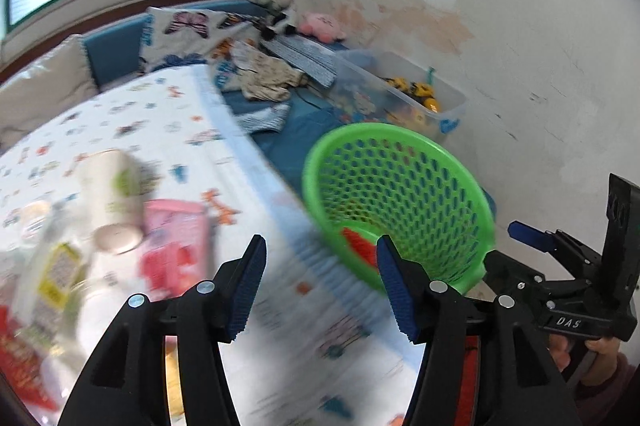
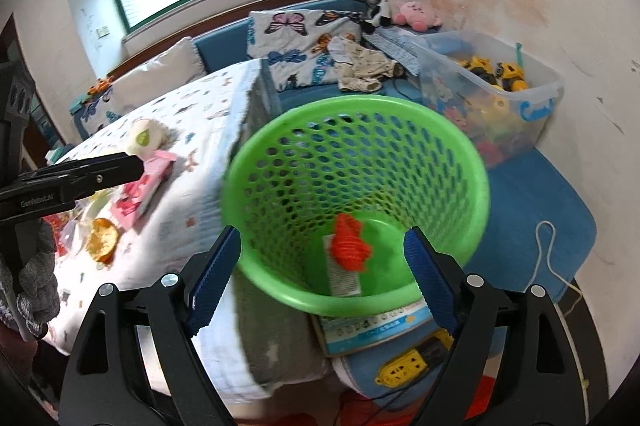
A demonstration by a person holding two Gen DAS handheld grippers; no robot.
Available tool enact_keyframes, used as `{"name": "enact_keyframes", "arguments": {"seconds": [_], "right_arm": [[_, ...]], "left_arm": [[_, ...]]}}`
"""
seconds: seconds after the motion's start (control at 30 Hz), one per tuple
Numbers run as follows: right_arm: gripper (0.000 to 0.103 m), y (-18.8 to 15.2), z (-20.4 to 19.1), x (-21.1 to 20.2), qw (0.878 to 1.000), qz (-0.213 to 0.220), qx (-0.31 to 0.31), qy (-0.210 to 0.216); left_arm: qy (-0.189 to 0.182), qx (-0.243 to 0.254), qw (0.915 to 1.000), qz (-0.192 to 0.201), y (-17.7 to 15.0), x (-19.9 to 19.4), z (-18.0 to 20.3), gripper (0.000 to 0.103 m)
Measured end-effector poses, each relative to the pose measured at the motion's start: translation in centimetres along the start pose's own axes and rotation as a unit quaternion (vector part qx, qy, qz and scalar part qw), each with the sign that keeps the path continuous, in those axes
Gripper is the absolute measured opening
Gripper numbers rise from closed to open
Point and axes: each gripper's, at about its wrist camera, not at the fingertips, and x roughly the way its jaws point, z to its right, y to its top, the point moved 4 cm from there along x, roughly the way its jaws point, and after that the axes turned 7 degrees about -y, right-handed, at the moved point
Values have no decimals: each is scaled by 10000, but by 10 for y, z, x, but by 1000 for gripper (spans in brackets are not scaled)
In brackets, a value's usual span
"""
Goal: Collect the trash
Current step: 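Reach the left tool to the red paper cup and the right tool to the bread crust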
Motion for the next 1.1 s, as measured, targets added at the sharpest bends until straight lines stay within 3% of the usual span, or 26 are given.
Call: {"name": "enact_keyframes", "arguments": {"seconds": [0.33, 0.7, 0.83, 1.1], "right_arm": [[84, 4, -68, 0, 9982, 23, -453, 396], [84, 10, -126, 7, 9937, -24, -833, 745], [84, 9, -143, 10, 9917, -58, -944, 868], [84, -3, -178, 16, 9858, -215, -1240, 1114]], "left_arm": [[913, -537, 9940, 262, -29, -73, -82, 59], [2010, -1231, 9713, 327, -57, -149, -189, 69], [2130, -1504, 9652, 199, -67, -158, -218, 74], [1905, -2002, 9607, -260, -89, -147, -257, 79]]}}
